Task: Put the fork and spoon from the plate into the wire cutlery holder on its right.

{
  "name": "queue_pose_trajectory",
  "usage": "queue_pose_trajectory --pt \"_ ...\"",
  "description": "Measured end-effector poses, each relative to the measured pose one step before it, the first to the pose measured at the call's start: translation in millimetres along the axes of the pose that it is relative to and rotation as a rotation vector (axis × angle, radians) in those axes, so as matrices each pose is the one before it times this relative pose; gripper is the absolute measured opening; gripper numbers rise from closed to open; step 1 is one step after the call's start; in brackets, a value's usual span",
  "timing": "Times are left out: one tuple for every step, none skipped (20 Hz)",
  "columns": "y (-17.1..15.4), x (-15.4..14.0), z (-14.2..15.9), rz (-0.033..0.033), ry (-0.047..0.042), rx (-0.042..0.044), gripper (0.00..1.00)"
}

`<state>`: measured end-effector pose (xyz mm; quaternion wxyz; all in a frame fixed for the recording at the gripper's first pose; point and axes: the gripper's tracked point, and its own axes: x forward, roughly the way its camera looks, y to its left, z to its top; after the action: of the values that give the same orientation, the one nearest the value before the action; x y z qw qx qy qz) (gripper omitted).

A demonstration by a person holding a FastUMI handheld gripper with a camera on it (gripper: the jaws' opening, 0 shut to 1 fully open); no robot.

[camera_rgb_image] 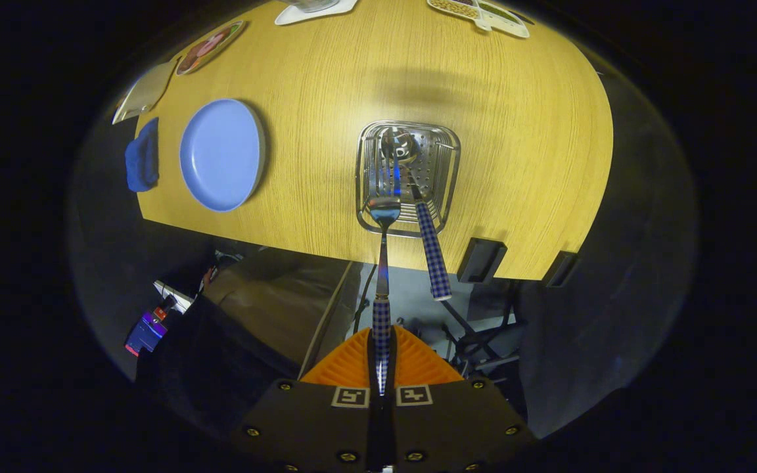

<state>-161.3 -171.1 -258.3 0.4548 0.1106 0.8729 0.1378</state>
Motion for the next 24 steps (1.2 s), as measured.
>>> queue_pose_trajectory --pt "0.64 1.86 2.31 -0.00582 0.02201 -0.00224 0.01" --pt "-0.40 1.04 2.80 -0.01054 0.01667 0.00561 0.01" --pt "-0.41 0.21 4.29 -0.00567 0.02024 0.01009 0.01" --pt "1.41 1.14 3.81 -0.00431 0.01966 0.00756 0.01" --pt "0.39 1.10 3.95 -0.00682 0.01465 0.00147 0.01" --pt "-1.16 -0.39 1.50 -0.01166 0.01460 -0.00177 0.01" --pt "-0.46 -1.24 3.88 -0.01119 0.01340 -0.00366 0.00" --pt "-1.55 -0.45 5.04 -0.01183 0.01203 -0.00660 0.00" --pt "-0.83 -2.91 4.06 -0.01313 0.00941 0.00013 0.00" --pt "-1.45 1.36 4.31 -0.02068 0.00848 -0.00439 0.01" --pt "-2.05 0.03 3.67 -0.01279 0.01051 -0.00666 0.00" --pt "-0.06 2.13 1.72 0.00455 0.00954 0.00449 0.00" --pt "0.09 -0.30 1.57 0.00141 0.00925 0.00423 0.01" --pt "-3.24 0.61 -0.50 -0.00749 0.01459 -0.00675 0.01" --pt "-3.19 0.08 0.42 -0.00737 0.01431 -0.00249 0.00" --pt "0.22 0.64 1.65 -0.00260 0.00824 0.00304 0.00" --pt "-1.09 0.47 2.57 -0.00019 0.00612 0.00161 0.01" --pt "-0.18 0.38 2.75 -0.00295 0.00745 0.00063 0.01" --pt "-0.37 1.56 5.47 -0.00111 0.01088 -0.00034 0.01" --pt "0.64 0.26 -0.35 -0.00071 0.01138 -0.00199 0.01" --pt "-1.10 -0.22 0.00 -0.00278 0.01042 -0.00335 0.04" --pt "-1.77 -0.26 1.21 -0.00284 0.00660 -0.00543 0.04" --pt "-0.90 -5.25 -3.56 -0.00069 0.00058 0.00066 0.04" --pt "-2.09 6.58 5.70 -0.00190 -0.00154 0.00422 0.04"
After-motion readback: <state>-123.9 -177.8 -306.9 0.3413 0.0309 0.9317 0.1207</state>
